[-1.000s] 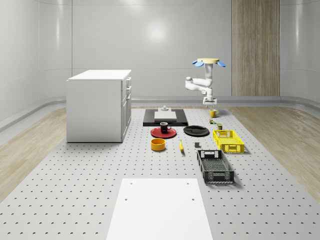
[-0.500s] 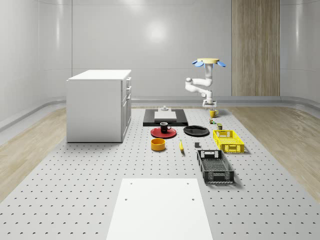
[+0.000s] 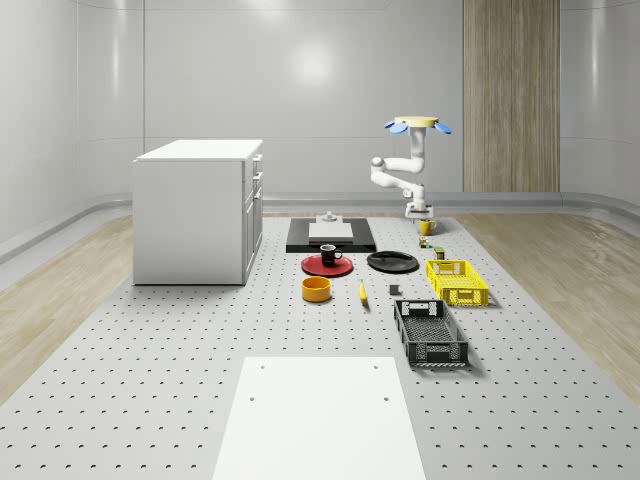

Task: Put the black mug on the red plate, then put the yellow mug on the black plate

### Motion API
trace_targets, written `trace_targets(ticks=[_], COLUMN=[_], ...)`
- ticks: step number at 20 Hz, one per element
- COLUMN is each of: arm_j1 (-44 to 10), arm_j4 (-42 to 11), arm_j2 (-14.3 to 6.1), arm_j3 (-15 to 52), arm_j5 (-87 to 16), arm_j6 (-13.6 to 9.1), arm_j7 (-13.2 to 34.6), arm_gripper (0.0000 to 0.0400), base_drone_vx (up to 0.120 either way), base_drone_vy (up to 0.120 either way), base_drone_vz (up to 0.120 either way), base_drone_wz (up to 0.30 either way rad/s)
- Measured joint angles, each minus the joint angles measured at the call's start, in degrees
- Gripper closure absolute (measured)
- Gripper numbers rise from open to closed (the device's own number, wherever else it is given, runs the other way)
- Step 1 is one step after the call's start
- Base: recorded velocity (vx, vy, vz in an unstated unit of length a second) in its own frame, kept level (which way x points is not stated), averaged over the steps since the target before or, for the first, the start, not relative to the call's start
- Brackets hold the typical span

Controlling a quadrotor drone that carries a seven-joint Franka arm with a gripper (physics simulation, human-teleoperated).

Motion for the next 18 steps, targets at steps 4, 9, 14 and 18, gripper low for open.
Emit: trace_targets(ticks=[4,9,14,18], arm_j1=[-0.6,-1.5,-1.5,-1.3], arm_j4=[0.7,1.6,1.6,1.5], arm_j2=[0.4,0.8,0.8,0.8], arm_j3=[0.1,0.3,0.3,0.2], arm_j5=[0.0,0.2,0.1,0.1], arm_j6=[-0.1,-0.2,-0.2,-0.3], arm_j7=[0.0,0.0,0.0,-0.1], arm_gripper=[0.0000,0.0000,0.0000,0.0128], base_drone_vx=[0.000,0.000,0.000,0.000], base_drone_vy=[0.000,0.000,0.000,0.000], base_drone_vz=[0.000,0.000,0.000,0.000], base_drone_wz=[0.000,0.000,0.000,0.000])
